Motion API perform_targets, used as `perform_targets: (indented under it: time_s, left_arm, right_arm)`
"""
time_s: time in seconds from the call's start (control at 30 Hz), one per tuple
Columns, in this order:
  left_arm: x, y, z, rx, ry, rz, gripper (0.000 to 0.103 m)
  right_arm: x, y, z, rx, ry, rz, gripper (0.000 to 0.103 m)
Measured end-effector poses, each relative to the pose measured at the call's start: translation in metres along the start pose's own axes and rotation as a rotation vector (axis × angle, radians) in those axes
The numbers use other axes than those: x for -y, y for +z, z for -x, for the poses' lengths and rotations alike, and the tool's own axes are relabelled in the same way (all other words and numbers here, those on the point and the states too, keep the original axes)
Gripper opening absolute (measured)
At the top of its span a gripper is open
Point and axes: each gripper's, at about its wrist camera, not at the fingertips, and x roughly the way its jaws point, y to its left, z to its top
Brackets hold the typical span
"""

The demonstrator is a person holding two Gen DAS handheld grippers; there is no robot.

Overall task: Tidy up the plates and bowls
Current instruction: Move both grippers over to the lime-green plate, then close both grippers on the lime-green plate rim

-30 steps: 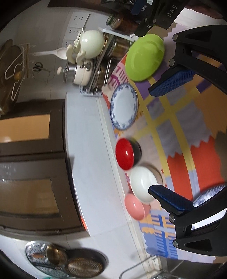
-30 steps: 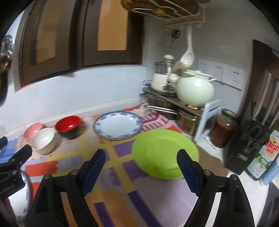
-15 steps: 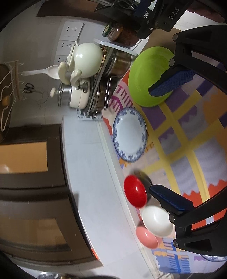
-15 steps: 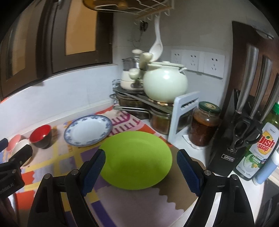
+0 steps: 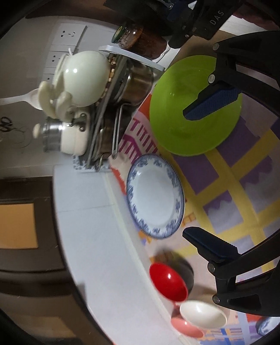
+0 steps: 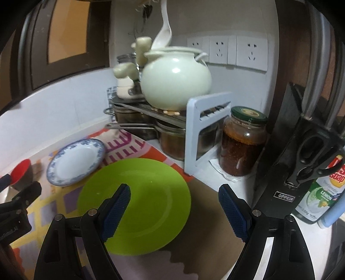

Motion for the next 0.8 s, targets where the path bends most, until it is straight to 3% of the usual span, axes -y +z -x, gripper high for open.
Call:
perform_targets:
  time_s: [0.5, 0.8]
  left_arm:
    - [0.027, -0.003, -0.09, -0.163, -0.054, -0.02, 0.092]
    - [0.037, -0.003, -0.118, -0.223, -0.078, -0.039, 0.079]
  right_arm:
    - [0.016, -0.012, -0.085, -0.151, -0.006, -0.015, 0.084]
    - [0.02, -0.015, -0.111, -0.211, -0.002, -0.025, 0.077]
